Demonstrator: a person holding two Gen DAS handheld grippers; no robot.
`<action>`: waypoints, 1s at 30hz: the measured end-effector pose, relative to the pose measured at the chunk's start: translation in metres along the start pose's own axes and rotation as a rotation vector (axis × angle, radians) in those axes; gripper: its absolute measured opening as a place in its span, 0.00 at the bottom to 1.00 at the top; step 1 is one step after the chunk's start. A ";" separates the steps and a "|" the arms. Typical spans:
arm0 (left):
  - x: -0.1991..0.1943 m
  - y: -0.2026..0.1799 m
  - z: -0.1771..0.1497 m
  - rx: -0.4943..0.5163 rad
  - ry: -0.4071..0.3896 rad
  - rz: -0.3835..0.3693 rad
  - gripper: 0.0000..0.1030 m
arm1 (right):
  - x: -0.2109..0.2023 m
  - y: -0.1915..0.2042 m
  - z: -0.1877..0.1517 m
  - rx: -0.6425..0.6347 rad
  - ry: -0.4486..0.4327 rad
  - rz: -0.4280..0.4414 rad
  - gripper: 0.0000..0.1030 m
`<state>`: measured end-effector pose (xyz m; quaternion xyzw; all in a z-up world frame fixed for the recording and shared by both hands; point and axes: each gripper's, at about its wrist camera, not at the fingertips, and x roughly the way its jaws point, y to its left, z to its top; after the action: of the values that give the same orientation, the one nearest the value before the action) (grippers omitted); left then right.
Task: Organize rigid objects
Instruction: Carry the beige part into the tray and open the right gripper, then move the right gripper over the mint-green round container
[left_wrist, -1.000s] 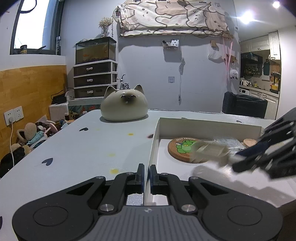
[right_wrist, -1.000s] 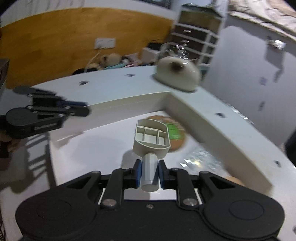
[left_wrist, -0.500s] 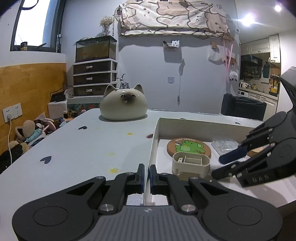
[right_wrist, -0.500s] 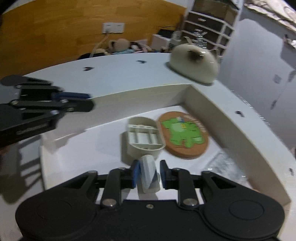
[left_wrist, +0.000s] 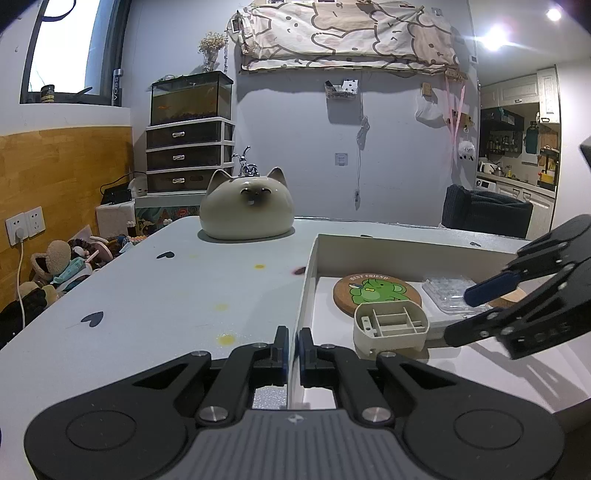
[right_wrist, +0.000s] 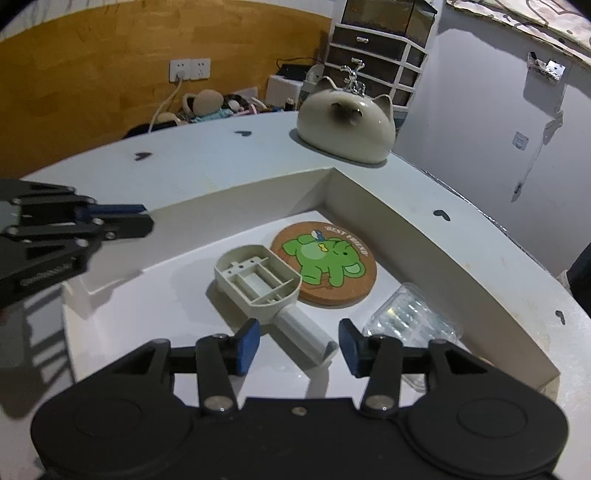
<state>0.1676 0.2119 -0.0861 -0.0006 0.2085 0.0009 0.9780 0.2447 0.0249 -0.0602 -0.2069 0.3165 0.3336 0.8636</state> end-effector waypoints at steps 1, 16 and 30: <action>0.000 0.000 0.000 0.000 0.000 0.000 0.04 | -0.003 0.000 0.000 0.005 -0.006 0.005 0.51; 0.000 0.000 0.000 0.004 0.000 0.003 0.05 | -0.098 -0.019 -0.025 0.137 -0.204 -0.022 0.95; 0.000 0.000 0.000 0.005 0.000 0.004 0.05 | -0.168 -0.086 -0.093 0.439 -0.274 -0.312 1.00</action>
<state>0.1676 0.2116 -0.0861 0.0023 0.2087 0.0023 0.9780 0.1706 -0.1621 0.0005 -0.0147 0.2260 0.1455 0.9631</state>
